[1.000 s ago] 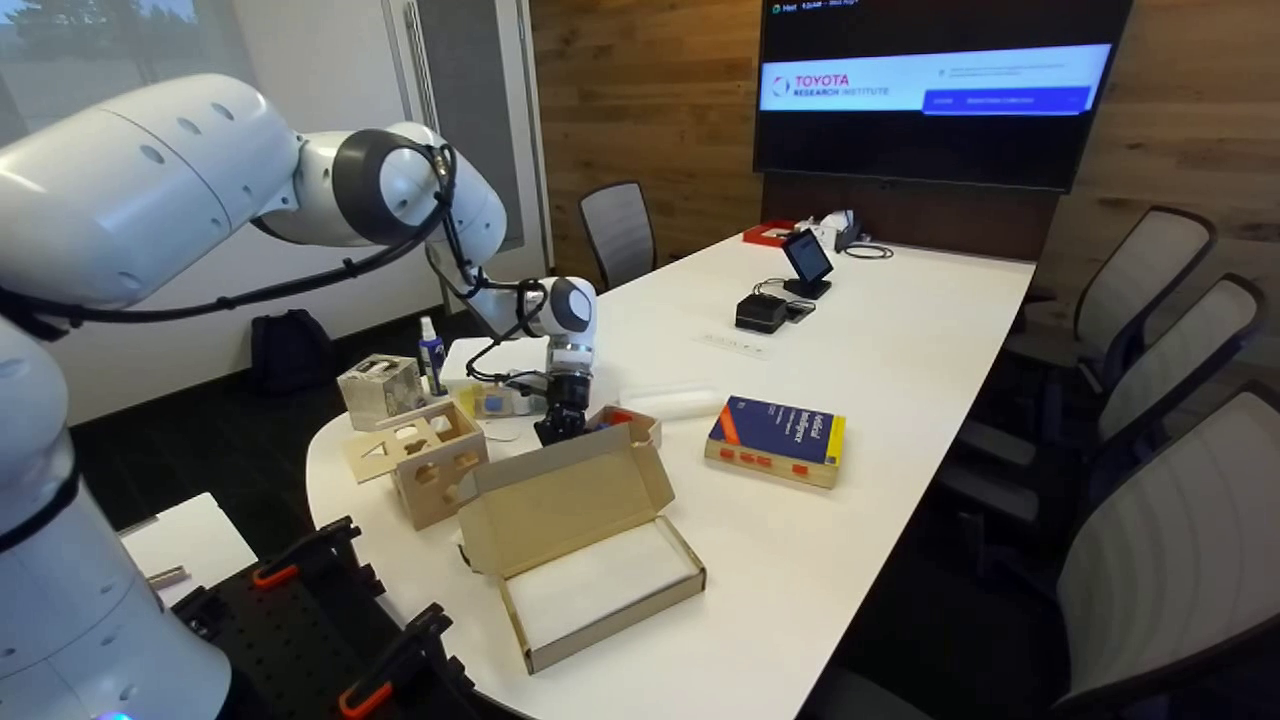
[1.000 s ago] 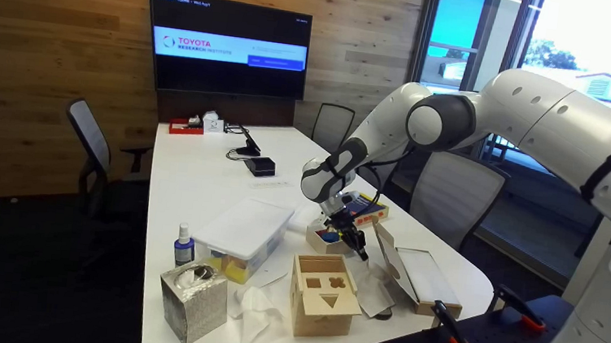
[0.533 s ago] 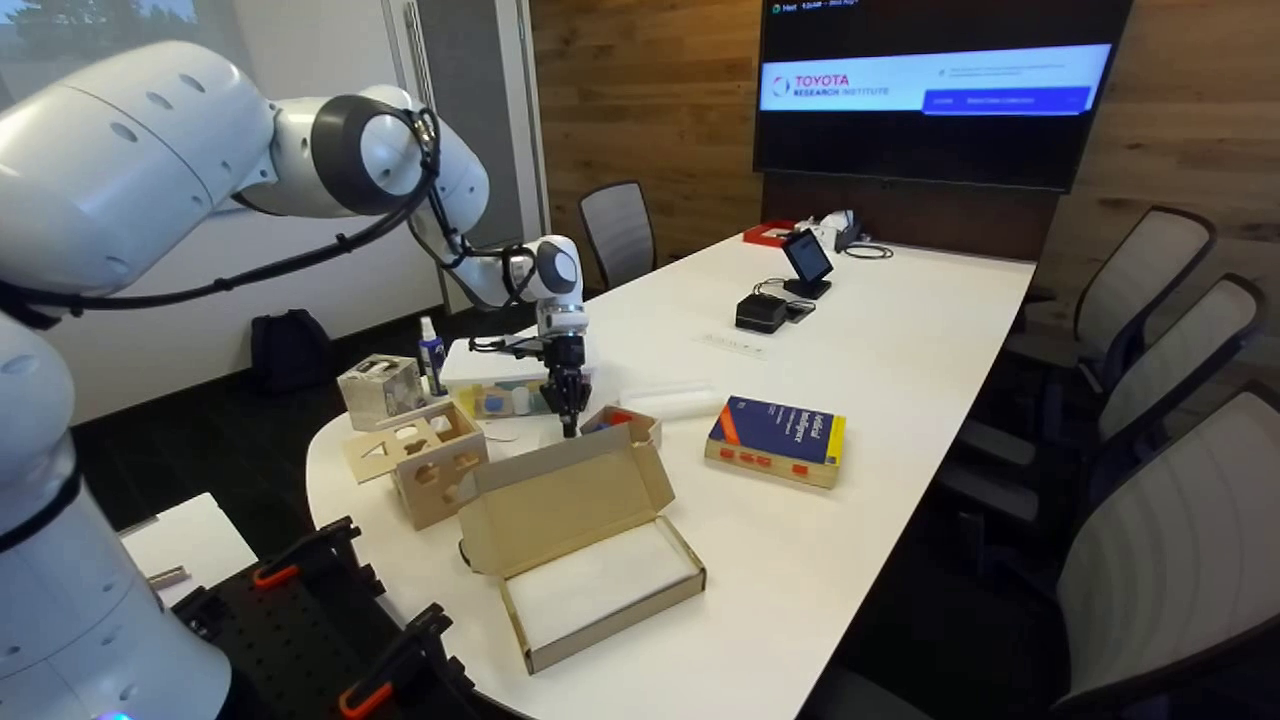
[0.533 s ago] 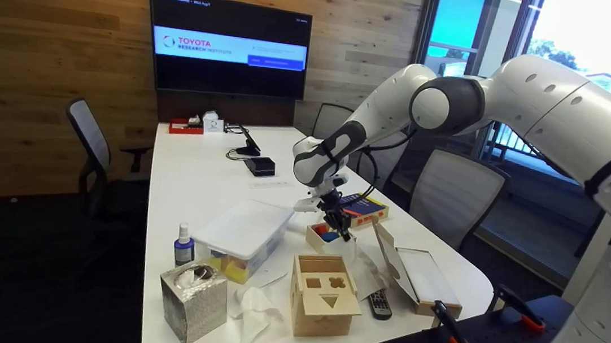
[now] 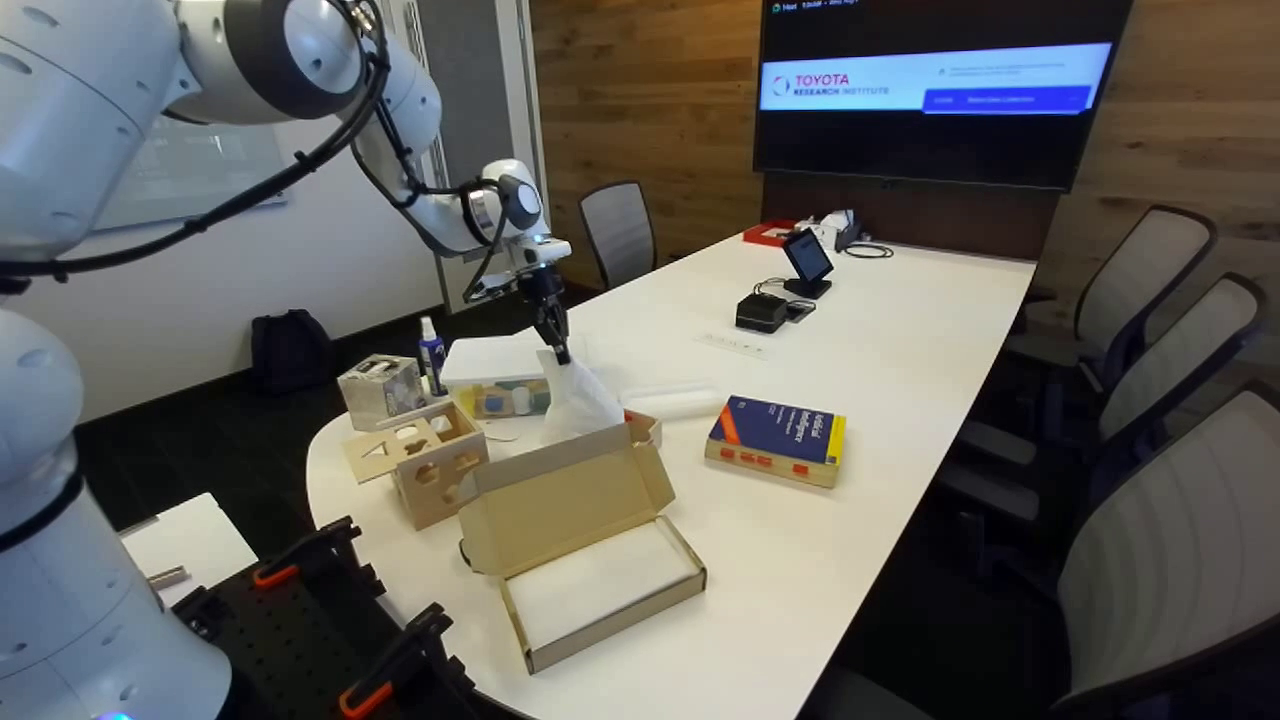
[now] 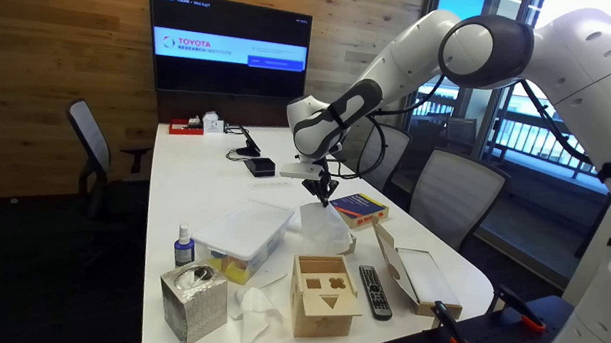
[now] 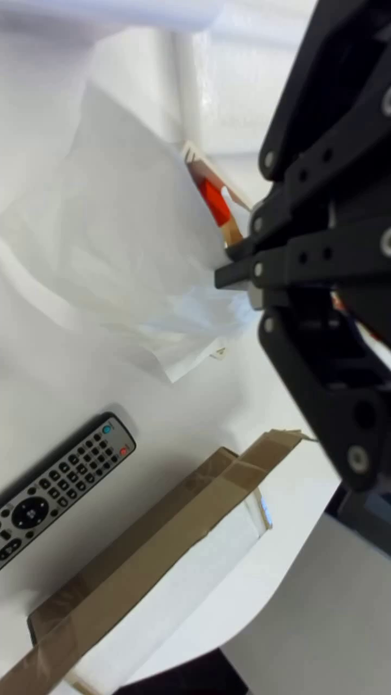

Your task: Use a napkin to wipe a spot on the right

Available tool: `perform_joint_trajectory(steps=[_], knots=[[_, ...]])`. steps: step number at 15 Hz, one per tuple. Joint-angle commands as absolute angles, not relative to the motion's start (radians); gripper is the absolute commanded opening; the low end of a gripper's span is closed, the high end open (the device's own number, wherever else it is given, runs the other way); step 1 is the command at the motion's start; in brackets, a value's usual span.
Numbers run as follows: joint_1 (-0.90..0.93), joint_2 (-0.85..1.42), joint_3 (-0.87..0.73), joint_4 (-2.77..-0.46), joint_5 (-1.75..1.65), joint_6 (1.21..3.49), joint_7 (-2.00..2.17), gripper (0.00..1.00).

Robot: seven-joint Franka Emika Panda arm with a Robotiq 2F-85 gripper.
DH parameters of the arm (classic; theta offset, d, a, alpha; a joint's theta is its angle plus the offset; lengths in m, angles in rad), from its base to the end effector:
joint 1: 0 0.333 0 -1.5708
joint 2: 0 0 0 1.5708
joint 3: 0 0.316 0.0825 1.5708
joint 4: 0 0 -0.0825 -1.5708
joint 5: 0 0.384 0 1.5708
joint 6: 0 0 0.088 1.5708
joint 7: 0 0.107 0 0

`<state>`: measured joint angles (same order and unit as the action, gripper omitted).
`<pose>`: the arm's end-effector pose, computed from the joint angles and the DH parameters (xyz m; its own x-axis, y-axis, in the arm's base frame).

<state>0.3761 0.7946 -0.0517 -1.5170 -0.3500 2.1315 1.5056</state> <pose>0.6590 0.2110 0.1793 0.5820 -0.7658 0.2734 -0.8127 -0.5366 0.2272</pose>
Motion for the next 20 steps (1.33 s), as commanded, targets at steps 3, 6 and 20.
perform_joint_trajectory(steps=[3,6,20], knots=[[0.365,0.654,0.006,-1.767,-0.347,2.429,1.33,0.0],[0.368,0.647,0.05,-1.859,-0.313,2.583,1.224,0.0],[0.207,0.643,0.379,-2.049,0.18,2.723,0.338,0.0]])
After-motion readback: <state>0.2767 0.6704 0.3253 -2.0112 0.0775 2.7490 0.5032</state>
